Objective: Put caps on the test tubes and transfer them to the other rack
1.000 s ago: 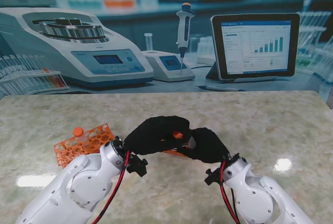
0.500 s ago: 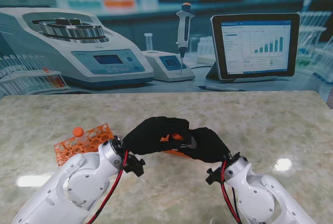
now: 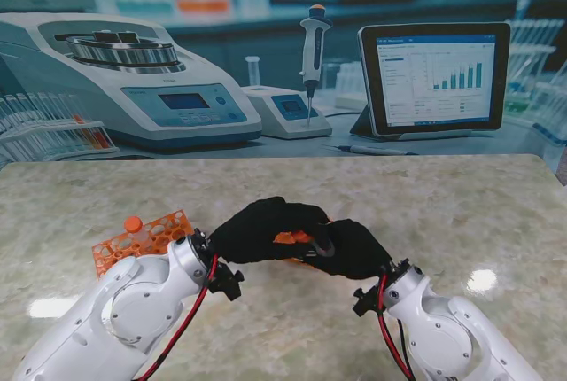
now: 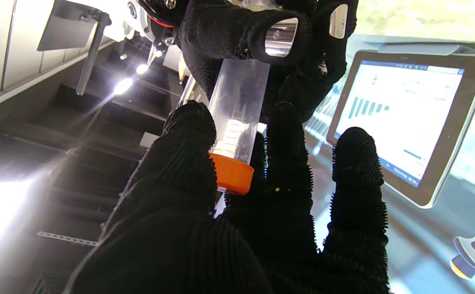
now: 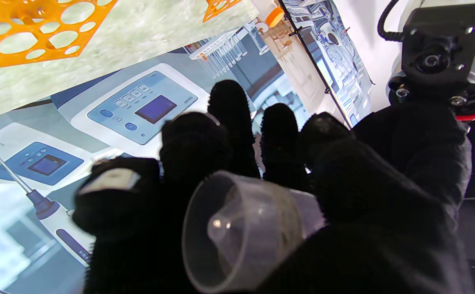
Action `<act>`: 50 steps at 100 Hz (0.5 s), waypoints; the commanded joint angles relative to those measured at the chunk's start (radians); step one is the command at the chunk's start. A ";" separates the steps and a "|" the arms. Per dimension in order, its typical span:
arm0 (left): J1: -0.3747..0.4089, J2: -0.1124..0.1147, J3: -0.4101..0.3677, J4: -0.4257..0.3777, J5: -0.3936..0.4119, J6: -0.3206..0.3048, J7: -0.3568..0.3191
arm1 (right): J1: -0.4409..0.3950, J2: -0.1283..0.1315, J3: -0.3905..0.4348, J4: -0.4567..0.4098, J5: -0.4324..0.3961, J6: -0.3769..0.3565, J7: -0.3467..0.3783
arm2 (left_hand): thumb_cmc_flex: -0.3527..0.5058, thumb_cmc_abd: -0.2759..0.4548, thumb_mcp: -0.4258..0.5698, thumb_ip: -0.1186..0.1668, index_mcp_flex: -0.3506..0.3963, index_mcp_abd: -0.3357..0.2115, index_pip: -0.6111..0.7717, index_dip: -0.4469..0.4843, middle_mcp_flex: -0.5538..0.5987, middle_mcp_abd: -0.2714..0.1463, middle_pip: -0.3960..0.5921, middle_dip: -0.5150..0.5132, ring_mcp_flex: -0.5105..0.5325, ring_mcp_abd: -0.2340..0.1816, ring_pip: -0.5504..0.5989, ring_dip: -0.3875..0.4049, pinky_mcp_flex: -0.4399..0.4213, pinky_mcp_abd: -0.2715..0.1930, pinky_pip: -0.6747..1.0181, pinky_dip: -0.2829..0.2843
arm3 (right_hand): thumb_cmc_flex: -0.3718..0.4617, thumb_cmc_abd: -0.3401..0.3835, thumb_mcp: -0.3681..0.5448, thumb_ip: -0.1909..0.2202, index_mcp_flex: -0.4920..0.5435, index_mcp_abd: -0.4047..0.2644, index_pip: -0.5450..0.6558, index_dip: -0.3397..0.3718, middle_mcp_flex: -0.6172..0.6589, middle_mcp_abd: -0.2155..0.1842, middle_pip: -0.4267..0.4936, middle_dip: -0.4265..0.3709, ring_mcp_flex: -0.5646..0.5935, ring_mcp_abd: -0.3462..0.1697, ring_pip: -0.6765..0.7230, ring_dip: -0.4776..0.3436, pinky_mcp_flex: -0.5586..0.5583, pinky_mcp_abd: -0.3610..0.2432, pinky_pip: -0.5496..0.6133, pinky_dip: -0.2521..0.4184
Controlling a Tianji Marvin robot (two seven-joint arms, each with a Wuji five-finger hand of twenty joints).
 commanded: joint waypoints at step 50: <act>-0.010 0.010 -0.005 -0.002 0.055 -0.009 -0.021 | -0.021 -0.002 -0.009 -0.049 -0.007 -0.065 0.005 | 0.106 -0.017 0.332 0.028 0.042 0.037 0.021 -0.015 0.169 -0.109 0.035 0.304 0.181 -0.036 -0.059 0.116 0.206 -0.063 0.148 -0.187 | 0.001 0.077 0.082 -0.030 0.028 -0.152 0.006 -0.008 0.063 -0.005 -0.010 -0.011 0.012 -0.088 0.060 0.016 0.029 -0.070 0.063 0.019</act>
